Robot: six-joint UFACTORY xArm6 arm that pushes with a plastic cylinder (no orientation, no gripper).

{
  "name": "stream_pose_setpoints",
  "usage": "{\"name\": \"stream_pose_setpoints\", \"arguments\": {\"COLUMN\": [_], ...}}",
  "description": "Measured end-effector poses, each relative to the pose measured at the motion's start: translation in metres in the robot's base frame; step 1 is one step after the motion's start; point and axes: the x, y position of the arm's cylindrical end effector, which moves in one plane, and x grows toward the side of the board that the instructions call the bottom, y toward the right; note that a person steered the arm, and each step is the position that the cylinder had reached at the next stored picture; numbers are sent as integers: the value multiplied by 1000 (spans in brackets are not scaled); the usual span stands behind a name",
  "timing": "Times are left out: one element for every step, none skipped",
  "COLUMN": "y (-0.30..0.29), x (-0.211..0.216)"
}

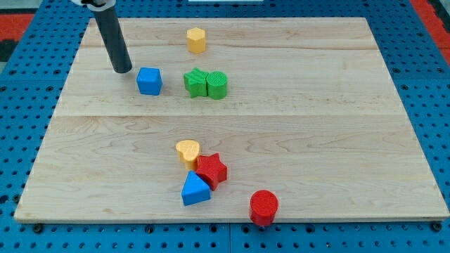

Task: Push the triangle slightly to the right

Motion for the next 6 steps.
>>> {"name": "stream_pose_setpoints", "arguments": {"y": [26, -17, -37, -6, 43, 109], "x": [26, 37, 107, 190, 241, 247]}}
